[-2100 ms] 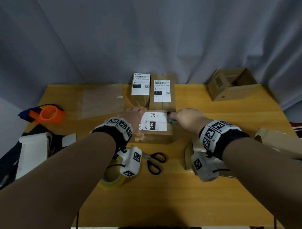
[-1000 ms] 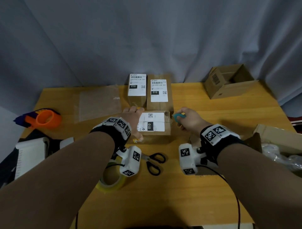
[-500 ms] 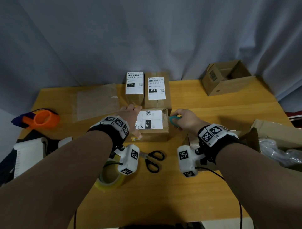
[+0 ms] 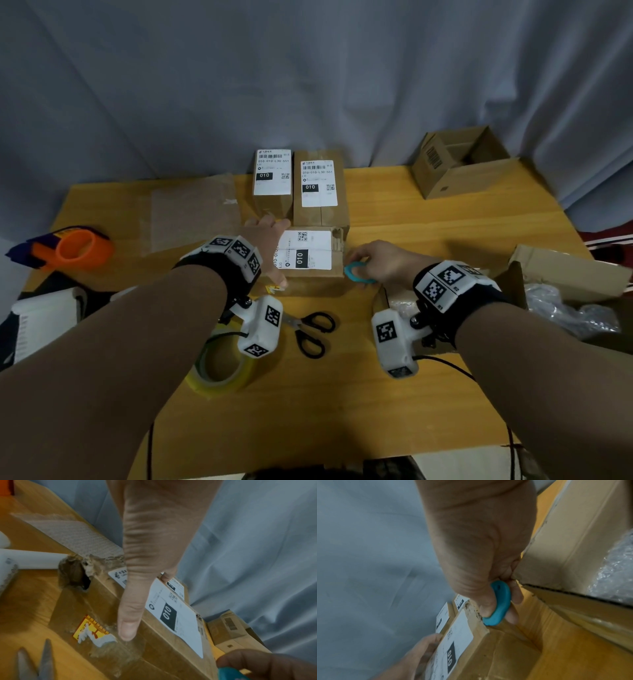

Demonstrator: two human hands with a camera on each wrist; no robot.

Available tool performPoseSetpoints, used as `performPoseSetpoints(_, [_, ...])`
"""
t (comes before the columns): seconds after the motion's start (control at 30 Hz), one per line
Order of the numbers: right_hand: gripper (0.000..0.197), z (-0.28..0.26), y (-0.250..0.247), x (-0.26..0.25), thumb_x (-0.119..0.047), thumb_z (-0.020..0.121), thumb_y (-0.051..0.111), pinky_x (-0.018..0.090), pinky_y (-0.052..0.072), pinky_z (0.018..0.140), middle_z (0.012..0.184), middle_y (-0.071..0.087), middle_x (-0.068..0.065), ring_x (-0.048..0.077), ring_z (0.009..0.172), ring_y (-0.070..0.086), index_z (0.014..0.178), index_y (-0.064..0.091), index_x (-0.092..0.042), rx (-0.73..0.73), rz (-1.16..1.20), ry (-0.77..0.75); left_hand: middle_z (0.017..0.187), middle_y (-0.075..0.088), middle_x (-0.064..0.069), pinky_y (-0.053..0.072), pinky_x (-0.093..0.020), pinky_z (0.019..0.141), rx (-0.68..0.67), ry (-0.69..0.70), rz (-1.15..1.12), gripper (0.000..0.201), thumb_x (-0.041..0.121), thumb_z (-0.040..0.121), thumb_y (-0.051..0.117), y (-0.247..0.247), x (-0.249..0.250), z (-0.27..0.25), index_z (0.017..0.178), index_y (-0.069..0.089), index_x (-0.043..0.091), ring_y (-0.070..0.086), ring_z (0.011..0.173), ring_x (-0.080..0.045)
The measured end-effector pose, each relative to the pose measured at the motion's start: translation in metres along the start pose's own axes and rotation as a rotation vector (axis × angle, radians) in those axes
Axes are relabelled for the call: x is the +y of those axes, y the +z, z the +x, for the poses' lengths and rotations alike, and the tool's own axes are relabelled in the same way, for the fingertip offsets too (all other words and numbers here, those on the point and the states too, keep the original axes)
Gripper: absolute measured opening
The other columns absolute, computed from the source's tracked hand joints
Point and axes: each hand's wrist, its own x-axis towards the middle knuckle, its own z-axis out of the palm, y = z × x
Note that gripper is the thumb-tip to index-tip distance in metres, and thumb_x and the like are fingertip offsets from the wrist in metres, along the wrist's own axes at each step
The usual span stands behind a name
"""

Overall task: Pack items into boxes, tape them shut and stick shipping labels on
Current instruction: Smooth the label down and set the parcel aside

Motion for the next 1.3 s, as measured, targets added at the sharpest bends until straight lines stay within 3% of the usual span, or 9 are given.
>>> performPoseSetpoints(0.13, [0.019,-0.001,0.002,0.001,-0.011,0.096,0.050,0.025,0.050,0.068,0.096,0.065,0.011,0.019,0.083,0.062,0.112,0.060,-0.014,0.064,-0.024,-0.037,0.152,0.021,-0.008,0.024,-0.050,0.113,-0.003,0.046,0.115,0.125,0.059,0.058,0.080,-0.003,0.011,0.000,0.150,0.007,0.016,0.022,0.139,-0.031])
performPoseSetpoints(0.2, [0.013,0.001,0.000,0.005,-0.015,0.094,0.052,0.037,0.049,0.088,0.098,0.059,0.002,0.023,0.097,0.059,0.099,0.059,-0.025,0.130,-0.098,-0.037,0.157,0.010,-0.006,0.007,-0.051,0.118,0.017,0.074,0.140,0.128,0.061,0.061,0.076,0.002,0.021,0.002,0.151,-0.003,0.017,0.011,0.144,-0.028])
performPoseSetpoints(0.27, [0.011,0.001,-0.003,0.009,-0.021,0.094,0.053,0.045,0.042,0.099,0.107,0.056,-0.001,0.025,0.108,0.054,0.100,0.058,-0.029,0.203,-0.158,-0.022,0.155,0.015,-0.005,0.009,-0.047,0.118,0.070,0.080,0.101,0.122,0.058,0.065,0.074,0.007,0.029,0.003,0.151,-0.002,0.017,0.016,0.143,-0.026])
performPoseSetpoints(0.4, [0.022,-0.004,-0.010,0.016,-0.019,0.096,0.052,0.028,0.044,0.080,0.113,0.058,0.006,0.020,0.099,0.055,0.116,0.059,-0.017,0.316,-0.028,-0.055,0.137,0.032,-0.007,0.036,-0.043,0.100,0.150,0.055,-0.026,0.112,0.058,0.063,0.073,-0.001,0.036,-0.005,0.148,0.012,0.016,0.032,0.127,-0.028])
performPoseSetpoints(0.6, [0.022,-0.007,-0.020,-0.001,-0.017,0.097,0.052,0.014,0.042,0.058,0.104,0.064,0.009,0.009,0.074,0.057,0.119,0.055,-0.015,0.437,0.289,-0.237,0.139,0.031,-0.011,0.037,-0.048,0.100,0.169,-0.075,-0.281,0.101,0.069,0.068,0.063,-0.013,0.026,-0.028,0.146,0.009,0.034,0.034,0.128,-0.033])
performPoseSetpoints(0.77, [0.024,-0.010,-0.013,-0.023,-0.013,0.097,0.053,0.017,0.049,0.057,0.089,0.065,0.004,0.012,0.062,0.058,0.121,0.054,-0.011,0.269,0.438,-0.254,0.150,0.026,-0.017,0.036,-0.050,0.105,0.139,-0.309,-0.404,0.107,0.087,0.061,0.044,-0.001,0.006,-0.035,0.147,0.012,0.031,0.035,0.133,-0.039])
performPoseSetpoints(0.97, [0.015,-0.006,0.009,-0.034,-0.008,0.097,0.050,0.023,0.057,0.063,0.100,0.062,0.012,0.018,0.077,0.063,0.112,0.053,-0.010,0.079,0.454,-0.190,0.157,0.001,-0.020,0.029,-0.052,0.110,0.009,-0.526,-0.411,0.113,0.085,0.070,0.041,0.011,0.014,-0.036,0.151,-0.006,0.022,0.020,0.141,-0.041])
performPoseSetpoints(1.07, [0.015,-0.007,0.021,-0.035,-0.013,0.100,0.046,0.033,0.058,0.068,0.103,0.058,0.011,0.025,0.087,0.064,0.115,0.047,-0.015,0.022,0.440,-0.112,0.155,0.004,-0.021,0.039,-0.047,0.105,0.028,-0.494,-0.451,0.103,0.071,0.081,0.048,0.015,0.025,-0.025,0.151,-0.005,0.018,0.033,0.135,-0.041])
performPoseSetpoints(1.3, [0.030,0.004,0.021,-0.026,-0.019,0.100,0.045,0.044,0.057,0.081,0.105,0.061,0.010,0.025,0.082,0.067,0.130,0.042,-0.014,0.119,0.342,-0.078,0.124,0.057,-0.018,0.048,-0.038,0.084,0.123,-0.203,-0.219,0.053,0.026,0.099,0.040,0.010,0.018,-0.019,0.144,0.021,0.006,0.059,0.107,-0.032])
